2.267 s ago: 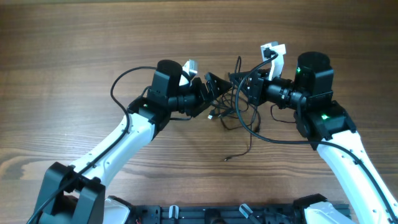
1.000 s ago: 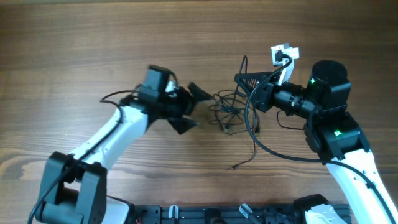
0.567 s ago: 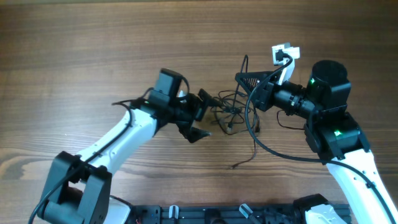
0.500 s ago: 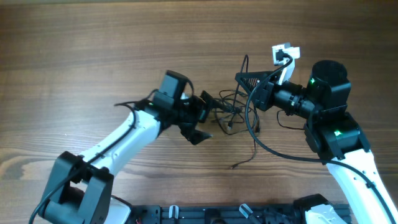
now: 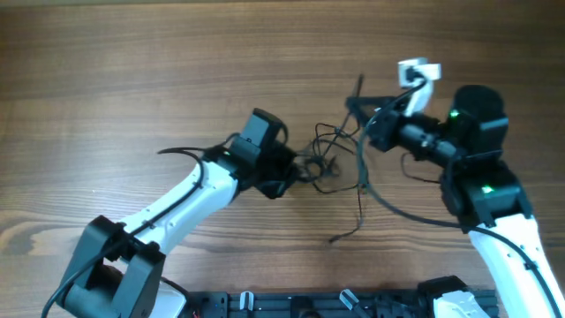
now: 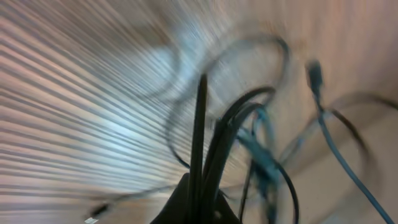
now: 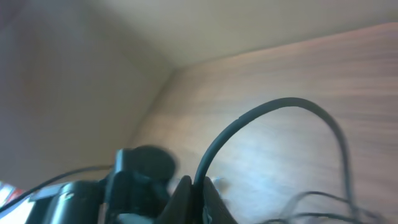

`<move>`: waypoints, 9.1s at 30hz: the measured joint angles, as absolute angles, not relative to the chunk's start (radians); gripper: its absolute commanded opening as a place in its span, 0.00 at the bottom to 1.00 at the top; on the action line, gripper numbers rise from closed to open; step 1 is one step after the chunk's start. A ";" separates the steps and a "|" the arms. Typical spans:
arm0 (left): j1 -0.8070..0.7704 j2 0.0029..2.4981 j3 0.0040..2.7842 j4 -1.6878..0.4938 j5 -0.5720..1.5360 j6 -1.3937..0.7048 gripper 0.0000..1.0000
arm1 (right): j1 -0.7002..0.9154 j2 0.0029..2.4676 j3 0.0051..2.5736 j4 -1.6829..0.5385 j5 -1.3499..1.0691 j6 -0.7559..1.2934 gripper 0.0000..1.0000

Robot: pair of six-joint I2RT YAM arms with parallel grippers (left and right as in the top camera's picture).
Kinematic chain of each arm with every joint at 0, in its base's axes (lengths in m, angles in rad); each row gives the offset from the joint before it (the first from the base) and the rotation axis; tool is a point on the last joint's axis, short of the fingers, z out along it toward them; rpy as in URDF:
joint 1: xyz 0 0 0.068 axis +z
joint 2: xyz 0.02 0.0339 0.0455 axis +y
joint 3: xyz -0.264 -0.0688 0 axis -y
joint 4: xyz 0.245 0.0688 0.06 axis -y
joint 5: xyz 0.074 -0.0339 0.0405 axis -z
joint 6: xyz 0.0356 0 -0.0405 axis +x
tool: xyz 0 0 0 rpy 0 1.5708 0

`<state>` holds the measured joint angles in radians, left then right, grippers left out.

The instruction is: Untangle cables

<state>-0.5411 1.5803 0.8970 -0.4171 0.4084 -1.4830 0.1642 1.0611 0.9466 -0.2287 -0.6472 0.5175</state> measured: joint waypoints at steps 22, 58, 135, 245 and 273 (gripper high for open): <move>-0.037 1.562 0.902 -0.762 0.307 -0.910 0.74 | -0.415 1.022 1.068 -0.269 -0.587 0.579 0.05; -0.175 1.562 0.901 -0.690 0.249 -0.898 0.04 | 0.290 1.542 1.071 -0.574 -0.627 0.391 0.53; -0.205 1.562 0.900 -0.811 0.237 -0.899 0.04 | 0.661 1.837 1.034 -0.414 -0.264 -0.169 0.08; 0.353 1.562 0.900 -0.780 0.200 -0.739 0.16 | 0.453 2.076 1.239 -0.185 -0.179 -0.550 0.04; 0.353 1.562 0.900 -0.804 0.200 -0.742 0.12 | 0.300 1.291 1.180 -0.232 -0.275 -0.076 0.04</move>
<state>0.3531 1.5616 0.9001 -0.8036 0.1997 -0.7418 0.3000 1.2915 1.1801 -0.2317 -0.2752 -0.0757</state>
